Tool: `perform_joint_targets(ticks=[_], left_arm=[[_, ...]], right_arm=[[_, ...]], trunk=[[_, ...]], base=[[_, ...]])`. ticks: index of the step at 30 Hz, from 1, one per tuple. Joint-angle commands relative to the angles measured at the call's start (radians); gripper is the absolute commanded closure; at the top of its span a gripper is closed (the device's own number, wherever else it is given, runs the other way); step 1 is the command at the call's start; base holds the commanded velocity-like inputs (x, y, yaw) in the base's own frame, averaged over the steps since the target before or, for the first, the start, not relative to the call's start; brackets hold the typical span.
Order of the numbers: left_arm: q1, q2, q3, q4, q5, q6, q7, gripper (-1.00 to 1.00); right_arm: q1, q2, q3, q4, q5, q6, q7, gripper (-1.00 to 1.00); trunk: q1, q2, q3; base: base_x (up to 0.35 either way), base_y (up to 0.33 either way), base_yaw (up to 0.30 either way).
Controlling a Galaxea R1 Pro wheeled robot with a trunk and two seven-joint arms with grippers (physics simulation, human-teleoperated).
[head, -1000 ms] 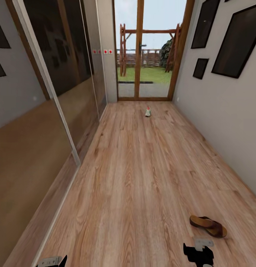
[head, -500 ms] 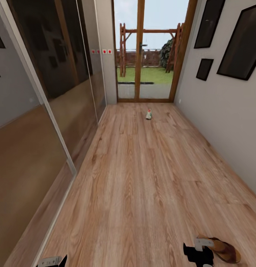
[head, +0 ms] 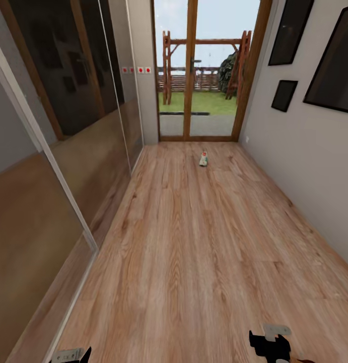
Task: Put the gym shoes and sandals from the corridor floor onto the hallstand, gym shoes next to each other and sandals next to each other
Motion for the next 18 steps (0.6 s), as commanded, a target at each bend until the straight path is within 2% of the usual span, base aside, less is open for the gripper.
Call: perform_joint_targets(ticks=[1,18], left_arm=[[-0.001,0.000,0.004,0.001,0.009,0.000,-0.010,-1.00],[-0.001,0.000,0.004,0.001,0.009,0.000,-0.011,-1.00]], right_arm=[[-0.001,0.000,-0.008,0.001,0.011,-0.003,-0.003,-1.00],[-0.001,0.000,-0.008,0.001,0.011,-0.003,-0.003,-1.00]], trunk=[[0.000,0.000,-0.001],[0.000,0.000,-0.001]], base=[[0.339,0.000,0.000],[0.339,0.000,0.000]])
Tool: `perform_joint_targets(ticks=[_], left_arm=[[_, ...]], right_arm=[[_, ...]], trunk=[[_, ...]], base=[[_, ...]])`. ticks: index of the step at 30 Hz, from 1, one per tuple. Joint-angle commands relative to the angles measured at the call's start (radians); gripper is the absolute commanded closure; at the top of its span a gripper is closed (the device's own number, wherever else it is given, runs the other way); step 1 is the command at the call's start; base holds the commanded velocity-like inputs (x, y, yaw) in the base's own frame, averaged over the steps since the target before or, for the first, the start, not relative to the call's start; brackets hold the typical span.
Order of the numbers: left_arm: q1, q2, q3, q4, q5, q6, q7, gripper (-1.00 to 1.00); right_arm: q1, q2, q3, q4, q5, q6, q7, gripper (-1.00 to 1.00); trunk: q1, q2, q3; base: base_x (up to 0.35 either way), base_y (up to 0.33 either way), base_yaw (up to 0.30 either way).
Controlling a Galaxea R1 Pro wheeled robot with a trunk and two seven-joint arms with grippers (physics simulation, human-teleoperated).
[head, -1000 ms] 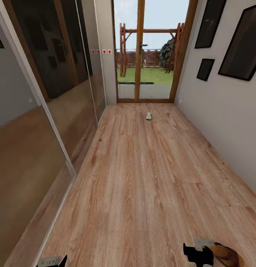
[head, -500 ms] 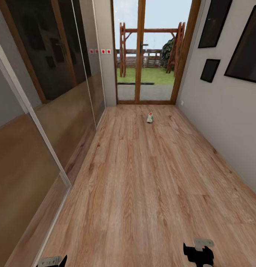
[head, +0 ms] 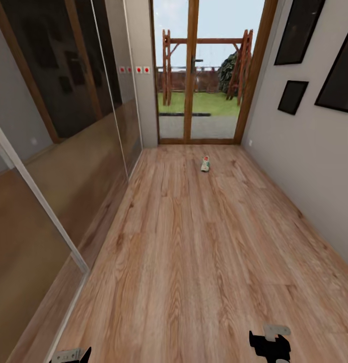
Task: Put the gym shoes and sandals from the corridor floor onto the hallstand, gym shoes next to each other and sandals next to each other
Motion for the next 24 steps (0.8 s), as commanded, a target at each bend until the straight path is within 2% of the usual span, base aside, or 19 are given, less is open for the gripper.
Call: perform_joint_targets(ticks=[1,24], left_arm=[[-0.001,0.000,0.004,0.001,0.009,0.000,-0.010,-1.00],[-0.001,0.000,0.004,0.001,0.009,0.000,-0.011,-1.00]], right_arm=[[-0.001,0.000,-0.008,0.001,0.011,-0.003,-0.003,-1.00],[-0.001,0.000,-0.008,0.001,0.011,-0.003,-0.003,-1.00]], trunk=[[0.000,0.000,-0.001],[0.000,0.000,-0.001]], base=[[0.339,0.000,0.000],[0.339,0.000,0.000]])
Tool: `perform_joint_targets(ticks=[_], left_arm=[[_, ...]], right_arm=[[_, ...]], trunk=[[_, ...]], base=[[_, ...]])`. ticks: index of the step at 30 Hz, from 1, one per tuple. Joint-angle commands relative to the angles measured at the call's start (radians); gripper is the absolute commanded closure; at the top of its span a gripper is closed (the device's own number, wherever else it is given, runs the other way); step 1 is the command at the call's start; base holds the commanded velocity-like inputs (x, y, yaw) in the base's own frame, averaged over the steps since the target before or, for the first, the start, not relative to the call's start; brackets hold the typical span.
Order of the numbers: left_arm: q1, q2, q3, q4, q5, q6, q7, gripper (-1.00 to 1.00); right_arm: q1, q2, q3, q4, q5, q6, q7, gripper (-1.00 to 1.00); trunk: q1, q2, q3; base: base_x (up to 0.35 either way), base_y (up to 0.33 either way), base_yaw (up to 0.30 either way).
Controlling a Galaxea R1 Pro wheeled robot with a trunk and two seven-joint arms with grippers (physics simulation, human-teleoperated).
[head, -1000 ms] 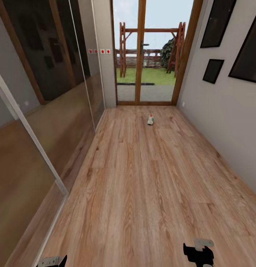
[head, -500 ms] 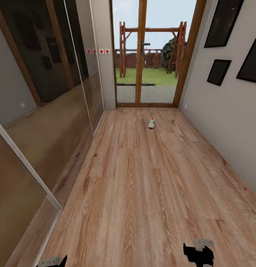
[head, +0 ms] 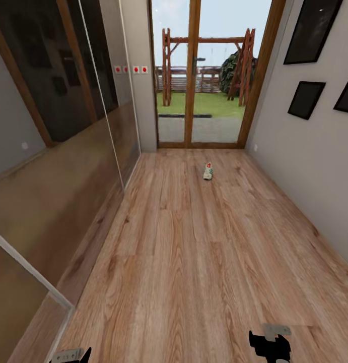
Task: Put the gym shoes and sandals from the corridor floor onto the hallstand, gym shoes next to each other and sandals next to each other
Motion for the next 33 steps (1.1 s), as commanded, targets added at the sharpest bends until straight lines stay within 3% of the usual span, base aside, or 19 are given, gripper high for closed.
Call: perform_joint_targets(ticks=[1,33], left_arm=[[-0.001,0.000,0.004,0.001,0.009,0.000,-0.010,-1.00],[-0.001,0.000,0.004,0.001,0.009,0.000,-0.010,-1.00]], right_arm=[[-0.001,0.000,-0.008,0.001,0.011,-0.003,-0.003,-1.00],[-0.001,0.000,-0.008,0.001,0.011,-0.003,-0.003,-1.00]], trunk=[[0.000,0.000,-0.001],[0.000,0.000,-0.001]], base=[[0.339,0.000,0.000],[0.339,0.000,0.000]])
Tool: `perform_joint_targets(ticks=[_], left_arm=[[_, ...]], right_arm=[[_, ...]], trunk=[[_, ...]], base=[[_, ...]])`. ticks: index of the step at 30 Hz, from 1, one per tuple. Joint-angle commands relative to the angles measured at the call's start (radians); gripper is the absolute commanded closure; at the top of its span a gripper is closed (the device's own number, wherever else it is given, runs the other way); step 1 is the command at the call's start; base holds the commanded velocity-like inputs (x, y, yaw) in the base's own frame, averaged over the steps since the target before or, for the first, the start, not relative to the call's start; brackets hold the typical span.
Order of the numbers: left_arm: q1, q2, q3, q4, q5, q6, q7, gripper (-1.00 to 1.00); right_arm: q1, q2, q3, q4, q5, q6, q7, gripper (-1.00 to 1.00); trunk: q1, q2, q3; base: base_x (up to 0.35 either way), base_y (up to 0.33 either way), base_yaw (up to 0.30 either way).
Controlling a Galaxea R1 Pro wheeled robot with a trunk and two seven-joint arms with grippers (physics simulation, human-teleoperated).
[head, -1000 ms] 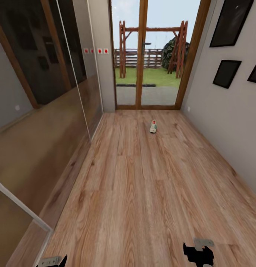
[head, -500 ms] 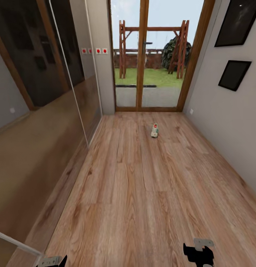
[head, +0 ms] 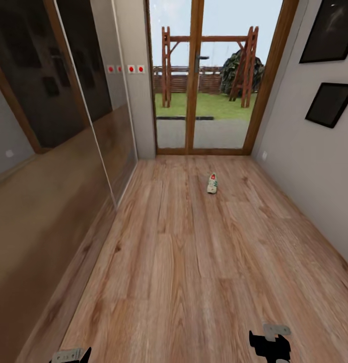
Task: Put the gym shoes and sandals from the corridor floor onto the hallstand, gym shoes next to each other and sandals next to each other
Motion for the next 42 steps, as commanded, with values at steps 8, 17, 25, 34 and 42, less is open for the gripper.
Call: perform_joint_targets(ticks=[8,17,25,34,42], left_arm=[[-0.001,0.000,0.004,0.001,0.009,0.000,-0.010,-1.00],[-0.001,0.000,0.004,0.001,0.009,0.000,-0.010,-1.00],[-0.001,0.000,0.004,0.001,0.009,0.000,-0.010,-1.00],[-0.001,0.000,0.004,0.001,0.009,0.000,-0.010,-1.00],[-0.001,0.000,0.004,0.001,0.009,0.000,-0.010,-1.00]], right_arm=[[-0.001,-0.001,-0.008,0.001,0.011,-0.003,-0.004,-1.00],[-0.001,-0.001,-0.008,0.001,0.011,-0.003,-0.004,-1.00],[-0.001,0.000,-0.008,0.001,0.011,-0.003,-0.005,-1.00],[-0.001,0.000,-0.008,0.001,0.010,-0.003,-0.005,-1.00],[-0.001,0.000,-0.008,0.001,0.009,-0.003,-0.005,-1.00]], trunk=[[0.000,0.000,-0.001],[0.000,0.000,-0.001],[0.000,0.000,-0.001],[0.000,0.000,-0.001],[0.000,0.000,-0.001]], base=[[0.339,0.000,0.000],[0.339,0.000,0.000],[0.339,0.000,0.000],[0.339,0.000,0.000],[0.339,0.000,0.000]])
